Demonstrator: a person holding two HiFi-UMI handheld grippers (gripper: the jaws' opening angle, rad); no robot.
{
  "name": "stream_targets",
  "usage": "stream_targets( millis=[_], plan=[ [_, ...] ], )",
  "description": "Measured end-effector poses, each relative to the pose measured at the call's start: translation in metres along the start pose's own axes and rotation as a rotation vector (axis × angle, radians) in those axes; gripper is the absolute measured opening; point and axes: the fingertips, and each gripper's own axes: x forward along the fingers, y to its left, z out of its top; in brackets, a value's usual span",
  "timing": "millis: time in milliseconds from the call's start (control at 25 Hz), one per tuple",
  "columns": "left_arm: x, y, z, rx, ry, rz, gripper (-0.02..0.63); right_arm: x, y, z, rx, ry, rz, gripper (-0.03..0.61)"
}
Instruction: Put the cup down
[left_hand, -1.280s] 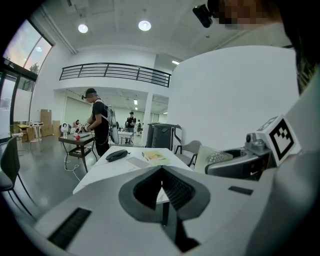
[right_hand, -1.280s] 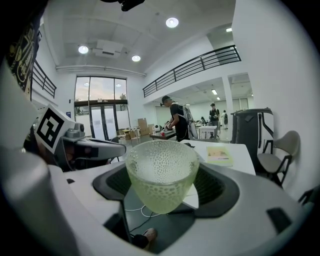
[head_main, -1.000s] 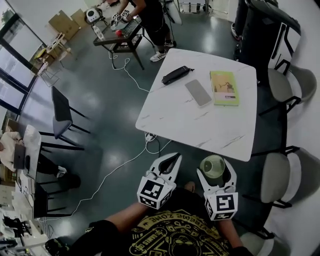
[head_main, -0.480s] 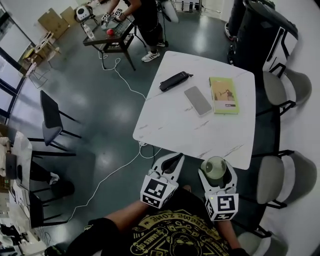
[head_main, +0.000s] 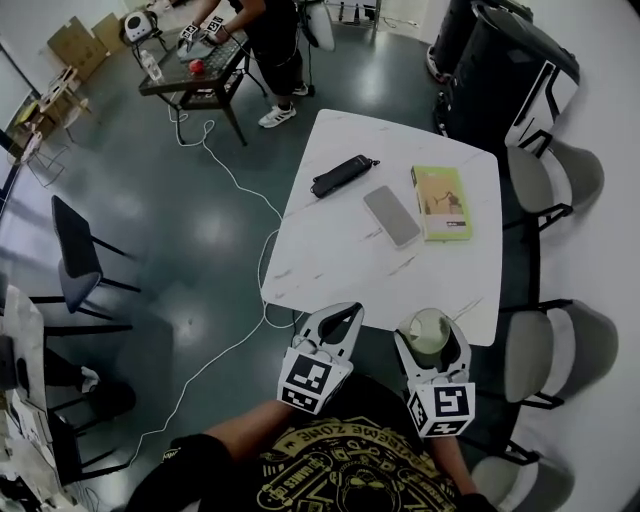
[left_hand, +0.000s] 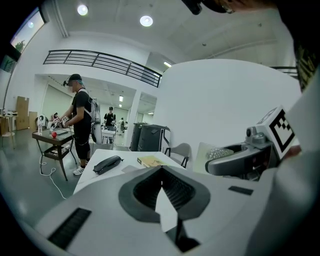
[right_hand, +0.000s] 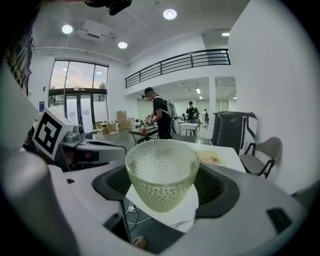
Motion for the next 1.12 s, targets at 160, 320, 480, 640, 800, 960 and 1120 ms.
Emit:
stream_targets(
  millis=[160, 320, 480, 640, 800, 960, 1120],
  plan=[
    [-0.002, 0.019, 0.002, 0.003, -0.006, -0.018, 0.008, 0.013, 0.010, 0.006, -0.002, -0.002, -0.025, 0.380],
    [-0.003, 0.035, 0.003, 0.002, -0.006, -0.027, 0.008, 0.023, 0.018, 0.010, -0.002, 0.002, -0.043, 0.380],
    [-0.002, 0.044, 0.003, -0.014, -0.003, -0.029, 0.008, 0.030, 0.024, 0.012, -0.007, 0.016, -0.044, 0.380],
    [0.005, 0.051, 0.002, -0.024, 0.004, -0.031, 0.008, 0.039, 0.021, 0.014, -0.010, 0.023, -0.050, 0.380],
    [0.017, 0.059, 0.002, -0.028, 0.011, -0.018, 0.008, 0.055, 0.010, 0.013, -0.003, 0.030, -0.045, 0.380],
    [0.031, 0.070, 0.005, -0.024, 0.025, 0.009, 0.008, 0.075, -0.002, 0.017, 0.002, 0.034, -0.023, 0.380],
    [0.045, 0.083, 0.011, -0.029, 0.033, 0.040, 0.008, 0.097, -0.015, 0.026, -0.001, 0.035, 0.000, 0.380]
  ],
)
